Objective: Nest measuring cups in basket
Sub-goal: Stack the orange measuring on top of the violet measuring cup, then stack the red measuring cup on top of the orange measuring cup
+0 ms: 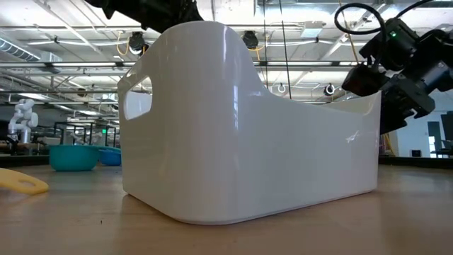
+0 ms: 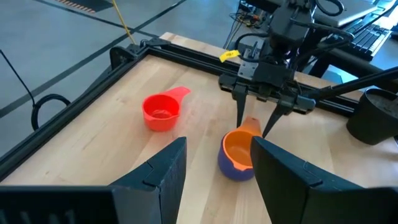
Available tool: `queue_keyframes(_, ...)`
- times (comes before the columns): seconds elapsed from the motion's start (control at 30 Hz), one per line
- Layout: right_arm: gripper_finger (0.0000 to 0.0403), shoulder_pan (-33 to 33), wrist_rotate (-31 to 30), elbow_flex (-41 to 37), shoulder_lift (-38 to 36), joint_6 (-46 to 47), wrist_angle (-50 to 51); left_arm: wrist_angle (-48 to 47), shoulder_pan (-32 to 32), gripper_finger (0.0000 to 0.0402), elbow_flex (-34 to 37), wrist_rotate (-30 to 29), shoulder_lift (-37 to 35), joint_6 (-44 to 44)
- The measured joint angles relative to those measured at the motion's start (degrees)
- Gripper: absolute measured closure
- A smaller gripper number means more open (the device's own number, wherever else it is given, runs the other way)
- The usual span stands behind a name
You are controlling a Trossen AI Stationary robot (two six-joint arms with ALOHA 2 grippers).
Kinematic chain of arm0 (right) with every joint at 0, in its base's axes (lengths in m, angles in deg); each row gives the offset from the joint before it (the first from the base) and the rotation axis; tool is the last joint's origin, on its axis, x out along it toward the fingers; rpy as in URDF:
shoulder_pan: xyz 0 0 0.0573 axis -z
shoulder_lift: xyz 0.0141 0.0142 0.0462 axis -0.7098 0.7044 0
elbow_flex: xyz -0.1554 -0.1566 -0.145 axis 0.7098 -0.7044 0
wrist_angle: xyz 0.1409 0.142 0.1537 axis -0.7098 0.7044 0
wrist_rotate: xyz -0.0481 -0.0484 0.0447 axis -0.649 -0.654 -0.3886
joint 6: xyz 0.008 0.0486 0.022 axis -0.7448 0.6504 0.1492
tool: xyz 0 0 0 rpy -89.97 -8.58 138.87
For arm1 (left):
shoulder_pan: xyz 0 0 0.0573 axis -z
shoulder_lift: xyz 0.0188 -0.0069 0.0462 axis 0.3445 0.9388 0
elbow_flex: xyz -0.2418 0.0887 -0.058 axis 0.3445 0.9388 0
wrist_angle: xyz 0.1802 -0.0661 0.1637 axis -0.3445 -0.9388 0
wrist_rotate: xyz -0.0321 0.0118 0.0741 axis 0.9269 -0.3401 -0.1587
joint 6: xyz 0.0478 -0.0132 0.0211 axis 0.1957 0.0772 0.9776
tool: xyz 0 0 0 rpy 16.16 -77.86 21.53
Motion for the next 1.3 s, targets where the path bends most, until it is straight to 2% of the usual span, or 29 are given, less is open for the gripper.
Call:
queue_keyframes(0.2,0.0179,0.0,0.0,0.6,6.6,-0.1,-9.1,0.0,0.0,0.022,0.0,0.0,0.0,0.1)
queue_keyframes(0.4,0.0179,0.0,0.3,4.6,12.1,-1.6,-9.6,0.0,0.0,0.022,0.0,0.0,0.0,0.2)
queue_keyframes(0.5,0.0179,0.0,1.9,5.5,12.6,-2.5,-8.4,-0.1,0.0,0.022,0.0,0.0,0.0,0.2)
queue_keyframes(0.73,0.0179,0.0,2.1,5.5,9.1,-1.5,-1.7,-1.0,0.0,0.022,0.0,0.9,0.0,0.4)
queue_keyframes(0.93,0.0179,1.2,1.7,5.5,0.8,-2.6,1.8,-1.6,0.0,0.022,0.0,0.9,0.0,0.4)
queue_keyframes(1.1,0.0179,7.1,-1.6,8.7,-4.6,-5.8,11.3,-1.9,0.0,0.022,0.0,1.1,0.0,0.5)
queue_keyframes(1.3,0.0179,15.1,-1.5,17.4,-2.2,-13.8,21.3,-1.8,0.0,0.022,0.0,1.5,0.0,1.8)
